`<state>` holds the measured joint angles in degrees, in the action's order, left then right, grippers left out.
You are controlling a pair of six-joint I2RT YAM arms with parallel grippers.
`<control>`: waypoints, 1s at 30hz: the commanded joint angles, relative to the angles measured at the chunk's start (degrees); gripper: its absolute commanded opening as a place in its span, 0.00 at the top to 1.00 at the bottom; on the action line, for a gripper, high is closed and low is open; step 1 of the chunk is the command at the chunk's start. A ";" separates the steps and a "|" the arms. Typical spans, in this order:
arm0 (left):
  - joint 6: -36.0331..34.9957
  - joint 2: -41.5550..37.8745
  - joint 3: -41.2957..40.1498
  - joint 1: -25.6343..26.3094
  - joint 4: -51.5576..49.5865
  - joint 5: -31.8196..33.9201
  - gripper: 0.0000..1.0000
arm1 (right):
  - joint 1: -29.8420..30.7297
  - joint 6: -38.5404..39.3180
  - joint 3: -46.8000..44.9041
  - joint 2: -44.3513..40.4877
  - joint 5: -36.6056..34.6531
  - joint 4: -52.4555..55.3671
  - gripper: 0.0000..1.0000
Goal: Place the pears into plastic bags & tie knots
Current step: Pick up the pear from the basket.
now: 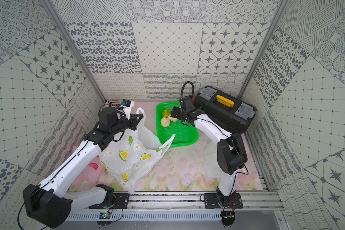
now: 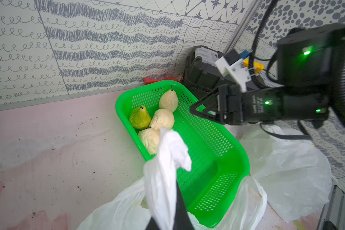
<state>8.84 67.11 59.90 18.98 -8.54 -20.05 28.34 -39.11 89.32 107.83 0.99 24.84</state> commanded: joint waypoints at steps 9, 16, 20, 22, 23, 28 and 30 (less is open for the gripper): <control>3.27 0.74 -0.85 2.35 1.20 0.19 1.00 | -0.23 -6.11 18.22 22.36 -5.07 -0.30 0.18; 3.29 1.30 -0.69 2.81 1.18 0.01 1.00 | -0.96 -7.56 21.62 27.22 -6.00 -1.02 0.24; 3.22 1.09 -0.84 2.90 1.02 0.08 1.00 | -1.34 -6.17 16.61 23.48 -5.24 -6.21 0.44; 3.05 0.88 -0.94 2.90 0.78 0.32 1.00 | -1.33 -4.79 13.40 20.27 -4.75 -8.28 0.51; 2.94 0.75 -0.95 2.95 0.57 0.41 1.00 | -1.29 -4.10 11.66 18.32 -4.33 -8.91 0.53; 1.56 0.13 -0.22 2.95 -0.68 1.32 1.00 | -0.60 0.36 -0.29 4.57 -0.59 -11.04 0.55; 1.10 0.29 0.33 2.92 -1.44 1.27 1.00 | 0.32 3.02 -5.76 -2.20 1.04 -11.32 0.55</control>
<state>11.35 67.79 59.18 21.63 -8.99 -19.64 27.51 -40.51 87.13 115.04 -0.51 18.28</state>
